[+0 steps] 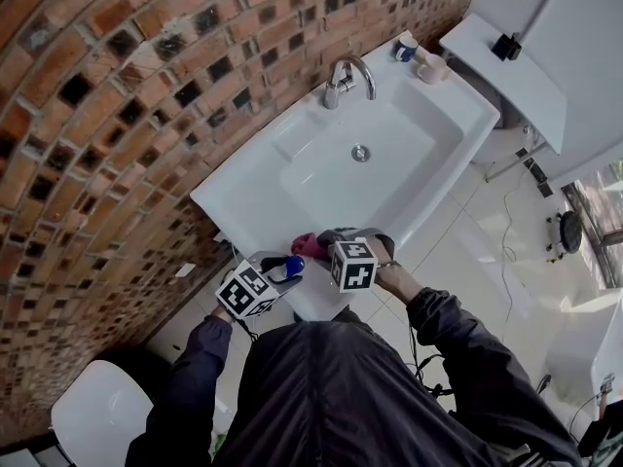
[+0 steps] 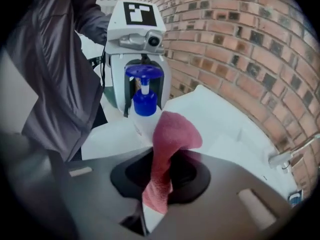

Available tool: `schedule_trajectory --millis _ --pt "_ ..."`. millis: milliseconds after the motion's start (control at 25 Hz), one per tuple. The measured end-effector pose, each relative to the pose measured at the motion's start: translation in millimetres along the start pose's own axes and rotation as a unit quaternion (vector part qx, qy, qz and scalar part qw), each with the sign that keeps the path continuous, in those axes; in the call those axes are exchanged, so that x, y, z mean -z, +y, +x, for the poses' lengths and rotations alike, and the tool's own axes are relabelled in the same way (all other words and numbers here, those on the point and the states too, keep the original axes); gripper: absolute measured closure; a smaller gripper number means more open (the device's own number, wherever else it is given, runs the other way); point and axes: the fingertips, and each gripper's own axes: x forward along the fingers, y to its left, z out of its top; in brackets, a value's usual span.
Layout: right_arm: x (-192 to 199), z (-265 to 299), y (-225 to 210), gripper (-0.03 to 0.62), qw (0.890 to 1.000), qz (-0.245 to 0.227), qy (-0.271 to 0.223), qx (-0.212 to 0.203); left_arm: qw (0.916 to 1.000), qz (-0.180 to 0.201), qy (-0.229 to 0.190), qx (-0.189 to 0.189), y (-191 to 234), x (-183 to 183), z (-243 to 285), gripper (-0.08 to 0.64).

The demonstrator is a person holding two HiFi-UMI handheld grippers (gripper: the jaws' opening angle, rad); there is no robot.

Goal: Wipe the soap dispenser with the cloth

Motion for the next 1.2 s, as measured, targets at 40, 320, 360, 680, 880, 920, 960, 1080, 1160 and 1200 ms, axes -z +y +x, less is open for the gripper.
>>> schedule_trajectory --millis 40,320,360,680,880,920,960,1080,1160,1200 --pt "3 6 3 0.534 1.000 -0.004 0.010 -0.004 1.0000 0.001 0.000 0.000 0 0 0 0.350" --pt "25 48 12 0.534 0.997 -0.023 0.069 -0.026 0.9998 0.010 0.008 0.015 3 3 2 0.345" --pt "27 53 13 0.534 0.996 -0.031 0.075 -0.029 0.9996 0.015 0.011 0.019 3 4 3 0.344" --pt "29 37 26 0.534 0.993 -0.085 0.076 -0.012 0.9843 0.146 0.098 0.016 9 14 14 0.350" --pt "22 22 48 0.535 0.992 -0.105 0.063 -0.008 0.9639 0.226 0.140 -0.006 24 18 20 0.345" --pt "20 22 54 0.535 0.992 -0.109 0.061 -0.013 0.9618 0.233 0.143 -0.015 26 17 21 0.343" --pt "20 22 59 0.535 0.992 -0.109 0.060 -0.016 0.9602 0.239 0.143 -0.024 29 17 22 0.341" --pt "27 19 58 0.535 0.994 -0.079 0.069 -0.006 0.9613 0.233 0.138 -0.049 32 14 23 0.339" --pt "33 11 44 0.534 0.997 -0.042 0.068 0.009 0.9664 0.212 0.125 -0.074 35 14 21 0.337" --pt "35 8 34 0.535 0.997 -0.026 0.066 0.017 0.9691 0.199 0.117 -0.088 37 14 19 0.338"
